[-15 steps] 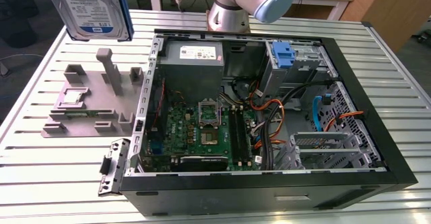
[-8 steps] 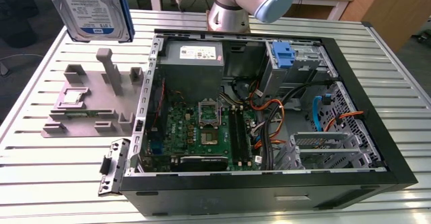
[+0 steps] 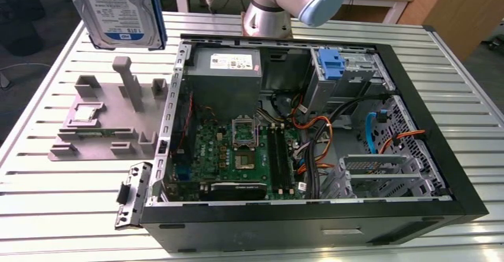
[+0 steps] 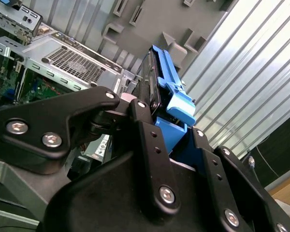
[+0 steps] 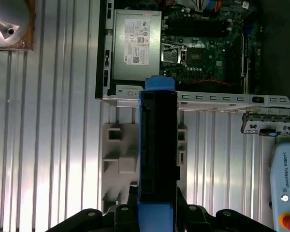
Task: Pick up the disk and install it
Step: 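Pick up the disk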
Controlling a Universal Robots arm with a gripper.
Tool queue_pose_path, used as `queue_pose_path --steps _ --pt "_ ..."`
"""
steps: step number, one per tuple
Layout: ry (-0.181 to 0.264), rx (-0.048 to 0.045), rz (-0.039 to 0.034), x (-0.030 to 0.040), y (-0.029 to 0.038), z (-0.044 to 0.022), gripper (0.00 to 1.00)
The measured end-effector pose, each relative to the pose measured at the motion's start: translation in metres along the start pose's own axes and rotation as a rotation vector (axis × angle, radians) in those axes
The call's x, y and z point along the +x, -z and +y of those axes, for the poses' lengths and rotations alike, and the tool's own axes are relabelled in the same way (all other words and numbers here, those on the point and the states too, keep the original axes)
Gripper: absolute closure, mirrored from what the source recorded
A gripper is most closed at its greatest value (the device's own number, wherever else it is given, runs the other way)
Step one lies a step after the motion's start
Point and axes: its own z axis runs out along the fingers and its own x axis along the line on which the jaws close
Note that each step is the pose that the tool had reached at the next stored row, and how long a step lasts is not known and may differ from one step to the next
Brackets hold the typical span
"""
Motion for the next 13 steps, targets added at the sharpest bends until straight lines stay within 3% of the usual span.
queue_pose_path --steps 7,13 --pt "0.000 0.0000 0.0001 -0.0006 -0.0003 0.0127 0.63" --pt "0.000 0.0000 0.0001 -0.0039 -0.0004 0.0181 0.63"
